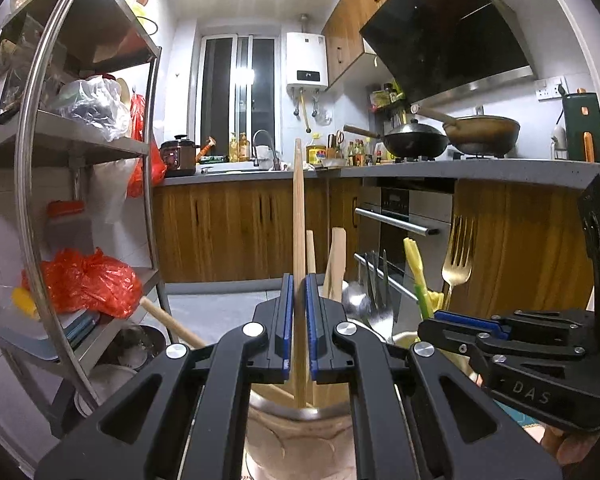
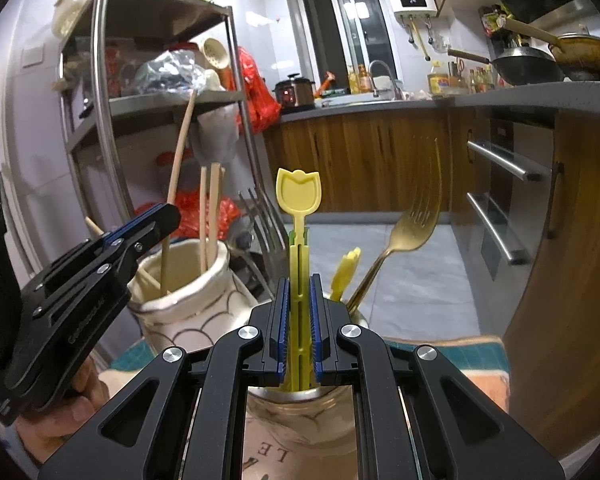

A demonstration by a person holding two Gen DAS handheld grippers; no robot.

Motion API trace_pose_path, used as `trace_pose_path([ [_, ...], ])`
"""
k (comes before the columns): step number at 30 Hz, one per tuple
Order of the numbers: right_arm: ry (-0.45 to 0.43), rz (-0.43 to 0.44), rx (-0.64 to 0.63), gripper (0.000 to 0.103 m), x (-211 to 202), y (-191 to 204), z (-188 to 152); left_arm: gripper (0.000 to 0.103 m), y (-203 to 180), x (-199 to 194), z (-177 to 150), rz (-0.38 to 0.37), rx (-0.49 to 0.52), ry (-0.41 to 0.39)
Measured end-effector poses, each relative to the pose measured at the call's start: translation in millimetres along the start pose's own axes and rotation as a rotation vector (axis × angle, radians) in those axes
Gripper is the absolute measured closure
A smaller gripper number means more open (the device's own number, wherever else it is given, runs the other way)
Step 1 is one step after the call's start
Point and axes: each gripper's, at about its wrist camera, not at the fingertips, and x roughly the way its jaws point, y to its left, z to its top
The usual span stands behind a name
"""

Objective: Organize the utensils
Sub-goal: 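Lower chopstick into tall holder with left tool while right tool lowers utensil into short holder, then open both tools and withdraw them from the holders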

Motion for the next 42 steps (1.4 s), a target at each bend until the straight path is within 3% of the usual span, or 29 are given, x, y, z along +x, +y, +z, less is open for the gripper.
trace_pose_path([
  [11, 0.076, -0.015, -0.011, 0.092, 8.6, 3.9, -6.6, 0.097, 2.6, 7.2, -9.7, -0.017, -0.03, 0.083],
  [24, 0.098, -0.023, -0.007, 0.092, 9.3, 4.1, -7.0, 0.097, 2.1, 4.0, -9.9, -0.013, -0.024, 0.092],
  [30, 0.087, -0.023, -0.022, 0.08, 4.9, 6.7, -7.9, 0.094, 1.0, -1.1, -9.4, -0.026, -0.026, 0.081],
  [32, 0.076, -0.023, -0.022, 0.08, 1.0, 6.3, -7.5, 0.084, 0.6, -5.4, -9.7, -0.024, -0.021, 0.071],
  [36, 0.032, -0.016, -0.024, 0.08, -14.4, 6.3, -6.6, 0.081, -0.4, -17.0, -8.9, -0.041, -0.016, 0.054],
  [40, -0.012, -0.034, -0.028, 0.08, -32.5, 5.9, -9.6, 0.061, 1.0, -32.2, -8.3, -0.055, -0.021, 0.032],
  [42, -0.031, -0.047, -0.031, 0.08, -39.9, 6.5, -11.1, 0.057, 1.3, -40.4, -9.1, -0.059, -0.018, 0.026],
])
